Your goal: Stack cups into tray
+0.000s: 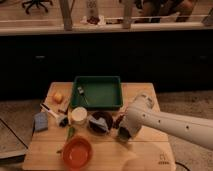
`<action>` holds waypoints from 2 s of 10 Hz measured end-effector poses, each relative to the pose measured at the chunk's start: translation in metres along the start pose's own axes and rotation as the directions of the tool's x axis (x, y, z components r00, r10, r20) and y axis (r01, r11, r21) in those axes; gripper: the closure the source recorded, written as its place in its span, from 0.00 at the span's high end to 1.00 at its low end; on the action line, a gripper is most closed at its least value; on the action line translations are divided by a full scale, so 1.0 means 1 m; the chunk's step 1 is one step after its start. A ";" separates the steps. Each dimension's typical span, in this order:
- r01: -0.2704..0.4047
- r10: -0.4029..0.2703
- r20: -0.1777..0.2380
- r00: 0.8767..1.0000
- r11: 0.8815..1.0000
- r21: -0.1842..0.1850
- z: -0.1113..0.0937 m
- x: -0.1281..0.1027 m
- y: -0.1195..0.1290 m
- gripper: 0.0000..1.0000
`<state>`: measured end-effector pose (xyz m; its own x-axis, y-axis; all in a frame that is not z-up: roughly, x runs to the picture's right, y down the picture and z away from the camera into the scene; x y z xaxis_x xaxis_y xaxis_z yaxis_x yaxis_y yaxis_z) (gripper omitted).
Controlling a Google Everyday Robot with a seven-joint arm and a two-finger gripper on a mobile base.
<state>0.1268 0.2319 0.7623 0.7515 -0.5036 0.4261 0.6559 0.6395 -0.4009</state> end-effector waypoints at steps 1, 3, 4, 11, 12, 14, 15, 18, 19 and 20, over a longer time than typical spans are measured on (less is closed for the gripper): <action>0.004 -0.004 -0.001 1.000 1.000 -0.004 -0.002 -0.001 0.000 0.00; 0.007 -0.007 -0.004 1.000 1.000 0.004 -0.008 -0.002 0.000 0.00; 0.009 -0.009 -0.005 1.000 1.000 0.009 -0.013 -0.002 -0.001 0.00; 0.044 -0.046 0.022 0.999 0.997 0.058 -0.053 0.001 -0.007 0.00; 0.050 -0.052 0.024 0.998 0.997 0.053 -0.057 0.002 -0.006 0.00; 0.055 -0.057 0.023 0.998 0.997 0.052 -0.063 0.004 -0.009 0.00; 0.065 -0.066 0.021 0.998 0.996 0.052 -0.066 0.004 -0.012 0.00; 0.075 -0.075 0.011 0.997 0.996 0.056 -0.073 0.005 -0.014 0.00; 0.077 -0.078 0.008 0.997 0.995 0.057 -0.075 0.006 -0.016 0.00; 0.078 -0.079 0.006 0.997 0.995 0.056 -0.076 0.007 -0.016 0.00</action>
<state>0.1271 0.1743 0.7096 0.6971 -0.5489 0.4612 0.7077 0.6300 -0.3200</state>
